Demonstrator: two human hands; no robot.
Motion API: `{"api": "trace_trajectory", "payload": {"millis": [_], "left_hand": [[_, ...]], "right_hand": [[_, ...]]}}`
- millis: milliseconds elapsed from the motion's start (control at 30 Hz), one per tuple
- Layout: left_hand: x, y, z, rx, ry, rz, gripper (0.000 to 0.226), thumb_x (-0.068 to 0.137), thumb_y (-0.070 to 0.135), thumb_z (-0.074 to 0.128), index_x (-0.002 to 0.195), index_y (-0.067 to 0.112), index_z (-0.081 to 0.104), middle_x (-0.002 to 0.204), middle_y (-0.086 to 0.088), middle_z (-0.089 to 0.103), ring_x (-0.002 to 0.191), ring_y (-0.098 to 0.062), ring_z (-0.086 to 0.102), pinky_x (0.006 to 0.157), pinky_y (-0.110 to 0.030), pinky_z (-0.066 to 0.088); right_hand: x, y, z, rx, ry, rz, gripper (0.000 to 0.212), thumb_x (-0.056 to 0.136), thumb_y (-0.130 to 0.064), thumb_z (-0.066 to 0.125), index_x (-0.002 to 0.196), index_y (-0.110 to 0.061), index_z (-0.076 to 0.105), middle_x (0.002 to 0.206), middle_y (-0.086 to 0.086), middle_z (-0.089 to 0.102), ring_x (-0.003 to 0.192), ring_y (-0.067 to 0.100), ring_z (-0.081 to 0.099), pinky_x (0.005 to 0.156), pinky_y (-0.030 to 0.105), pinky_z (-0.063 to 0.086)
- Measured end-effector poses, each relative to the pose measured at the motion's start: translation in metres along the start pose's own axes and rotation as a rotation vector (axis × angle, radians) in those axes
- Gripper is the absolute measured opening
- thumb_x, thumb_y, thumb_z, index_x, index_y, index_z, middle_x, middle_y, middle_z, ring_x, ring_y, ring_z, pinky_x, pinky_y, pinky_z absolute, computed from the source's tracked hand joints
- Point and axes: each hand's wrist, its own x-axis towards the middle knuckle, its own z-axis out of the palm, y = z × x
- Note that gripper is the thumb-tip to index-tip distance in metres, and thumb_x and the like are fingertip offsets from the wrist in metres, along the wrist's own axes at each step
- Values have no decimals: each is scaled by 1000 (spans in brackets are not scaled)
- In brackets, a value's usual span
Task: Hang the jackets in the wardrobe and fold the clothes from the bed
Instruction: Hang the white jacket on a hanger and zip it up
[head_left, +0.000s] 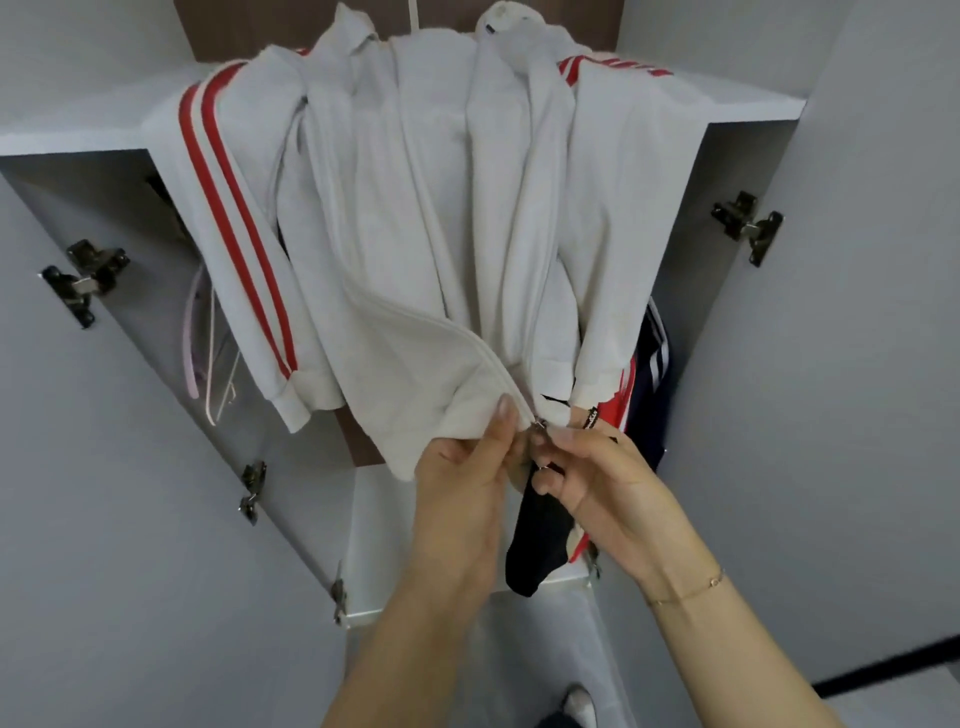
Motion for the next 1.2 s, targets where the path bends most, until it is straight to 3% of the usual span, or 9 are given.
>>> {"api": "trace_trajectory", "payload": {"millis": [200, 367, 533, 667, 800, 900, 967, 1033, 1200], "left_hand": [[4, 0, 23, -43, 154, 119, 23, 84, 27, 70, 91, 5, 73, 83, -9, 71, 83, -17, 68, 76, -24, 54], [11, -6, 28, -20, 149, 154, 27, 81, 21, 73, 98, -1, 73, 98, -20, 72, 97, -29, 70, 84, -27, 55], [16, -14, 31, -68, 167, 135, 20, 81, 18, 71, 92, 2, 75, 92, -17, 73, 89, -22, 71, 76, -22, 55], [21, -17, 28, -73, 184, 125, 25, 76, 19, 74, 95, 2, 75, 96, -17, 73, 94, -23, 70, 79, -23, 55], [23, -20, 23, -2, 165, 116, 37, 74, 22, 76, 104, 0, 73, 105, -18, 72, 104, -26, 69, 88, -26, 55], [24, -21, 18, 97, 135, 114, 29, 77, 19, 75, 100, 1, 75, 101, -17, 74, 102, -25, 70, 88, -25, 55], [25, -20, 13, 208, 103, 135, 17, 80, 17, 74, 93, 7, 78, 95, -12, 76, 96, -20, 72, 81, -20, 54], [27, -19, 9, 344, 73, 171, 9, 82, 17, 73, 88, 14, 79, 91, -4, 77, 92, -13, 72, 75, -14, 52], [28, -30, -10, 614, 44, 157, 5, 83, 19, 74, 79, 20, 76, 76, 9, 75, 76, -2, 69, 69, -10, 48]], "right_hand": [[-1, 13, 25, 206, 61, -104, 54, 81, -14, 63, 126, 9, 48, 117, 24, 55, 111, 31, 55, 92, 31, 53], [3, 9, 23, 271, 111, -123, 52, 82, -21, 65, 124, 10, 55, 119, 22, 62, 112, 29, 59, 100, 35, 48], [8, 11, 12, 300, 140, -127, 29, 85, -17, 63, 106, 3, 67, 108, 18, 67, 99, 22, 66, 86, 27, 56], [11, 12, 11, 299, 147, -109, 39, 87, -16, 60, 115, 11, 61, 113, 22, 65, 102, 24, 66, 84, 26, 55], [13, 14, 9, 271, 166, -108, 50, 87, -18, 62, 120, 18, 53, 117, 26, 62, 107, 28, 62, 92, 31, 55], [15, 13, 4, 243, 197, -109, 43, 84, -18, 63, 111, 15, 57, 111, 25, 58, 105, 31, 58, 93, 34, 55], [17, 13, 0, 177, 221, -120, 22, 80, -18, 66, 89, 1, 60, 99, 21, 59, 95, 28, 59, 84, 31, 57], [17, 15, -5, 99, 261, -150, 18, 74, -20, 71, 75, -5, 61, 87, 15, 60, 82, 21, 60, 75, 27, 57], [16, 24, -23, -324, 396, -182, 24, 77, -30, 70, 76, -7, 71, 64, 4, 63, 56, 14, 54, 55, 23, 50]]}}
